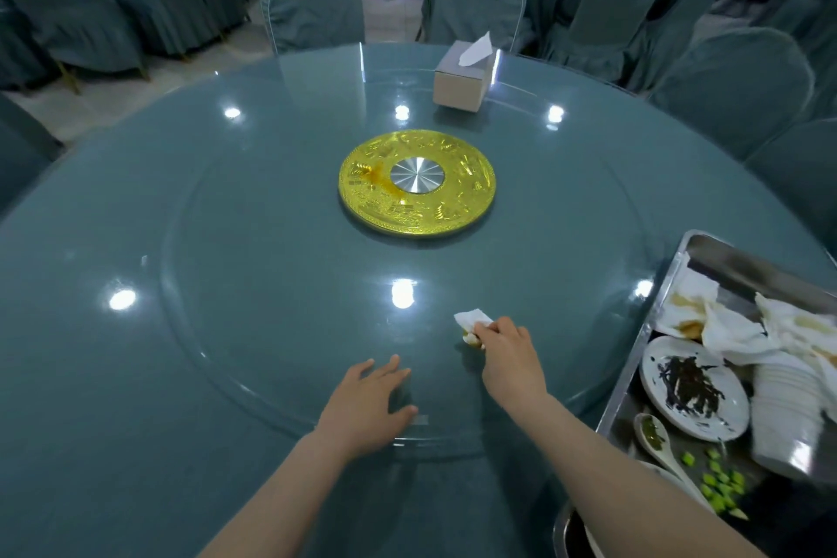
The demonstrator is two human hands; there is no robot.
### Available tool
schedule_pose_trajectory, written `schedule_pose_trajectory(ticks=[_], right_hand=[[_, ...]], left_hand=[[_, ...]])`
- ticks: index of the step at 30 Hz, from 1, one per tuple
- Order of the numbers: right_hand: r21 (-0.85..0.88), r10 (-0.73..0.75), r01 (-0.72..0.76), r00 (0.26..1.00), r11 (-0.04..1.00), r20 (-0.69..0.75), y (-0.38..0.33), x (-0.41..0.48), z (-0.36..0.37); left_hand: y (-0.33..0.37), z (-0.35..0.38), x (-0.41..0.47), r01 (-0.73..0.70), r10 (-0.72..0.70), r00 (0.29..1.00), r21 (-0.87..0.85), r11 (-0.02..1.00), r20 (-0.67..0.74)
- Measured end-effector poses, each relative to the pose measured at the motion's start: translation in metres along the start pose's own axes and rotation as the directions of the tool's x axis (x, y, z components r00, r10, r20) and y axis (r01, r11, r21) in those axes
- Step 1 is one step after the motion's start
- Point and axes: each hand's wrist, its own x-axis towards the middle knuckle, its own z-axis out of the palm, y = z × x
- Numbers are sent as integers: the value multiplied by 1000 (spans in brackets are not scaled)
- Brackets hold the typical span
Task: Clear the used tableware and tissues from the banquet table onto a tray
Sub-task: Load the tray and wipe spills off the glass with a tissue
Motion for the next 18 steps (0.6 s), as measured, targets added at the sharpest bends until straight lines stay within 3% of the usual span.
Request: schedule_pose_trajectory(ticks=[3,6,10,18], right_hand=[[-8,-78,79,996,997,34,-4,-9,5],[2,-66,66,998,998,5,1,-12,5],[51,-41,42,999,998,-27,25,-2,-4],[155,27,-10,993,988,-112,26,42,-3]], left_hand=[[7,-2,3,-47,54,998,-223,974,22],[8,-3,3,-40,36,999,-422,906,-18],[-6,-5,5,-21,-57,980,-390,921,-188],[-48,-36,40,21,-132,933,-317,948,-334]])
